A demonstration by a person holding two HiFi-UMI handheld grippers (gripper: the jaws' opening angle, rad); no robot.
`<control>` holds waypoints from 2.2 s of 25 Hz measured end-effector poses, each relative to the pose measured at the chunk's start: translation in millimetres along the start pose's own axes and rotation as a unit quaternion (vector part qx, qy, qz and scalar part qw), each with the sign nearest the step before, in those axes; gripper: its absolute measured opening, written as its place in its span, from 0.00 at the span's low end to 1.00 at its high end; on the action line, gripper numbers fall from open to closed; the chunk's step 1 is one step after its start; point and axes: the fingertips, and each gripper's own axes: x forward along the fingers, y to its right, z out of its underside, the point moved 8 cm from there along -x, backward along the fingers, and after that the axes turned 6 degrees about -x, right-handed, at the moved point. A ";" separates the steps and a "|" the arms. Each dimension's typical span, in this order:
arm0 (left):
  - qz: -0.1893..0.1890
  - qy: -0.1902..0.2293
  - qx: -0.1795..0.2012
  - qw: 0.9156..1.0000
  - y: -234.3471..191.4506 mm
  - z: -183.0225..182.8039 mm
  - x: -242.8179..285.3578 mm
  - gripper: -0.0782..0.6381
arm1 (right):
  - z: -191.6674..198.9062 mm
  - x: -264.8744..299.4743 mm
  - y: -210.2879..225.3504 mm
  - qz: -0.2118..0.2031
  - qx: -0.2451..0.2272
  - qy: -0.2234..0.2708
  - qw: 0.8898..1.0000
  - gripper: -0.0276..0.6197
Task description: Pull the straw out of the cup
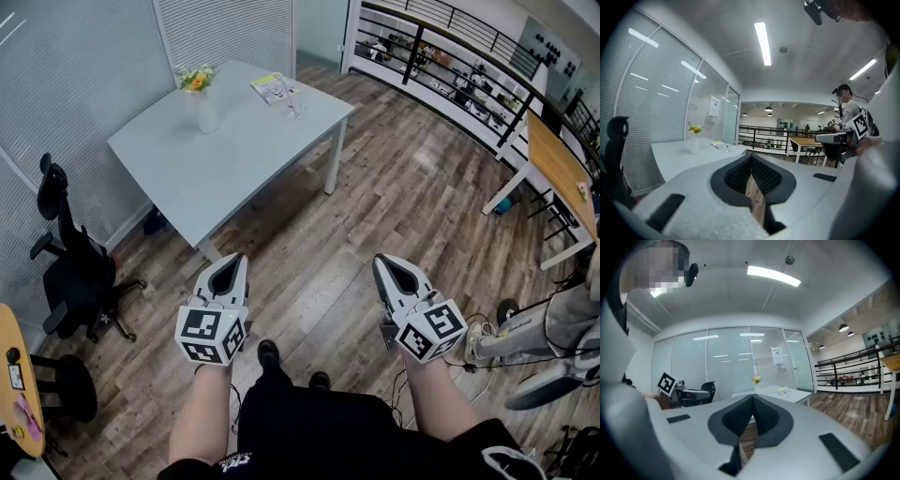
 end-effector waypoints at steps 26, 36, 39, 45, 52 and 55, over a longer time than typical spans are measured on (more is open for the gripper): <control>0.016 0.008 0.021 1.000 93.8 -4.5 -33.2 0.12 | -11.2 -78.0 -2.3 -0.023 0.003 0.016 1.000 0.05; 0.039 0.010 0.024 0.999 98.3 -14.2 -8.2 0.12 | -22.1 -70.3 22.7 -0.020 0.014 0.019 1.000 0.05; 0.040 0.007 0.021 0.999 92.0 -13.1 1.3 0.12 | -21.9 -62.9 28.0 -0.018 0.015 0.018 1.000 0.05; 0.045 -0.002 0.020 0.999 77.4 -13.4 27.5 0.12 | -19.0 -40.8 37.4 -0.018 0.019 0.010 1.000 0.05; 0.057 0.002 0.018 0.998 51.0 -21.3 68.0 0.12 | -17.7 -3.8 58.9 -0.005 0.025 0.006 1.000 0.05; 0.060 0.006 0.015 0.998 33.7 -27.5 85.5 0.12 | -19.7 20.2 63.2 -0.006 0.024 0.004 1.000 0.05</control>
